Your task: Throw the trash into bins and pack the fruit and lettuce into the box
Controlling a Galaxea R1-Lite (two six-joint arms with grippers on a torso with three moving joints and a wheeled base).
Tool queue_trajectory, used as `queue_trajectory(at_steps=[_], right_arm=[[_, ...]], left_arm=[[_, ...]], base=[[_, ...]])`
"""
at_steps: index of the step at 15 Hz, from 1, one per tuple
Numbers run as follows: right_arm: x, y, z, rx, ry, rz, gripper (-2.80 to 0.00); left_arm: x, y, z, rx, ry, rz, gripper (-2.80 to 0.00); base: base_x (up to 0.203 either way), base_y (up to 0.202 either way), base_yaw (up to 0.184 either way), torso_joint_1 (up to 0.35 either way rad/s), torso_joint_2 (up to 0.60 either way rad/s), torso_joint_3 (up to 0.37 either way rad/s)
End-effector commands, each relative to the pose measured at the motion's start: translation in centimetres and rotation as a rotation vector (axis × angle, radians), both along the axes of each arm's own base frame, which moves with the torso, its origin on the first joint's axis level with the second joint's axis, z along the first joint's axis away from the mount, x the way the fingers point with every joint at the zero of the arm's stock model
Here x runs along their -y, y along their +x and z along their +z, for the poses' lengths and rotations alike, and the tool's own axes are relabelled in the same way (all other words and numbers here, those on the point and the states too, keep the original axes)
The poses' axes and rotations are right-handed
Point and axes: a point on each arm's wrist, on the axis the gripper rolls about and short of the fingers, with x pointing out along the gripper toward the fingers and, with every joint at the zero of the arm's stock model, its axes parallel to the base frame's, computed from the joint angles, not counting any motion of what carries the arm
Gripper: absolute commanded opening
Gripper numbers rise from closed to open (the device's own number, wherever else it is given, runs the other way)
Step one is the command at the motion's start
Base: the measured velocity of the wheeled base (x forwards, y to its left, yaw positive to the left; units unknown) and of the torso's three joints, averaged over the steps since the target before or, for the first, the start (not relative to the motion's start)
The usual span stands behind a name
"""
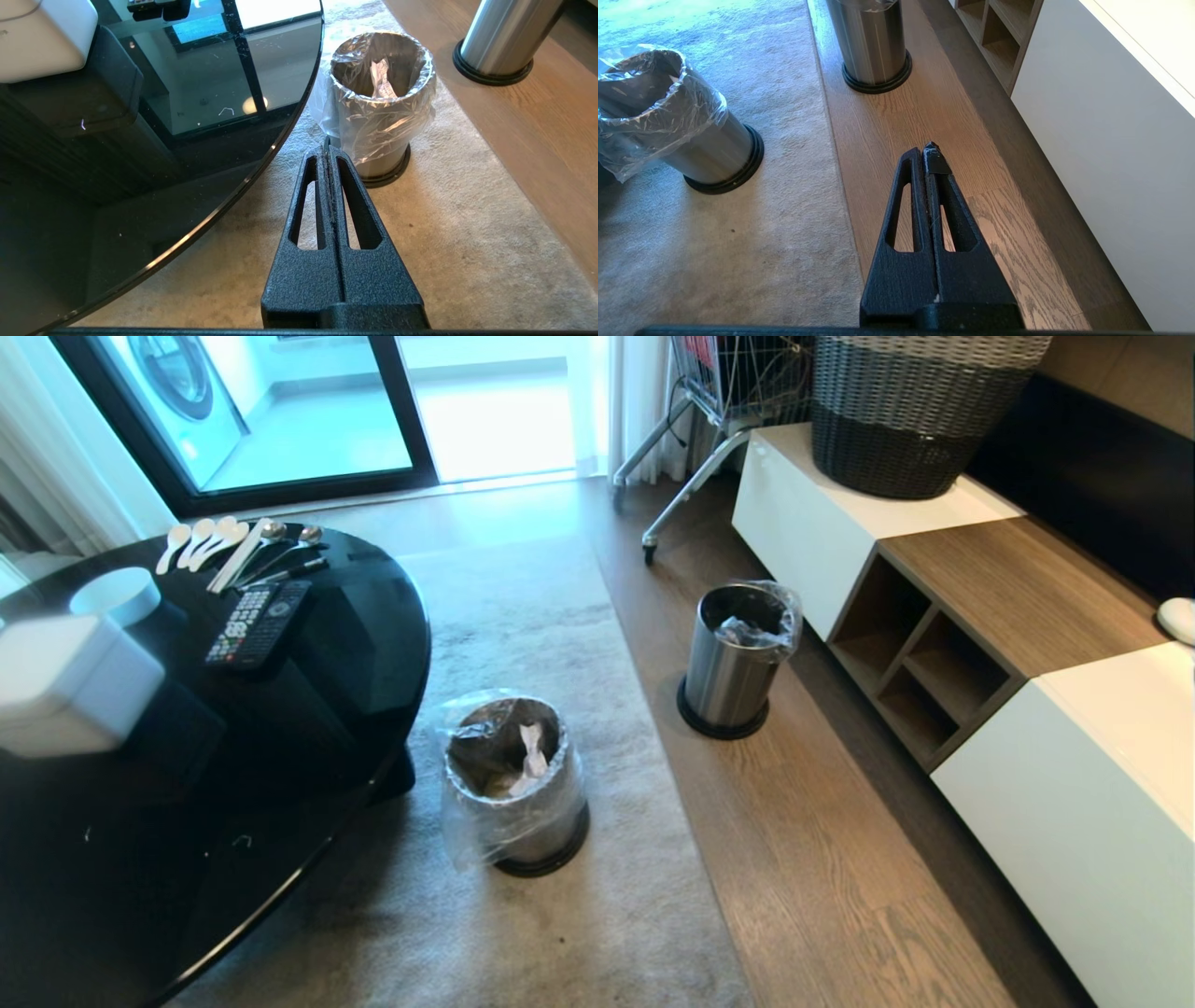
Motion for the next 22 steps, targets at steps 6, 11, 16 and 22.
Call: queue_trajectory(at_steps=[6, 11, 16, 22], right_arm=[[0.0, 0.01, 0.01, -0.001, 0.0, 0.0, -2.8], [0.0, 0.01, 0.01, -0.001, 0.0, -0.001, -2.8], [0.0, 0.01, 0.01, -0.001, 0.0, 0.0, -2.8], [0.0, 0.01, 0.01, -0.001, 0.0, -0.001, -2.8]], left_arm=[[0.0, 0.0, 0.0, -0.001, 0.001, 0.0, -2.8], [0.0, 0.0, 0.0, -0.001, 0.001, 0.0, -2.8], [0.0, 0.0, 0.0, -0.001, 0.001, 0.0, -2.8], [0.0, 0.0, 0.0, -0.001, 0.001, 0.0, -2.8]], base=[[0.0, 0.0, 0.0, 0.0, 0.0, 0.0], [0.0, 0.0, 0.0, 0.0, 0.0, 0.0], [0.0, 0.0, 0.0, 0.0, 0.0, 0.0], [0.0, 0.0, 0.0, 0.0, 0.0, 0.0]])
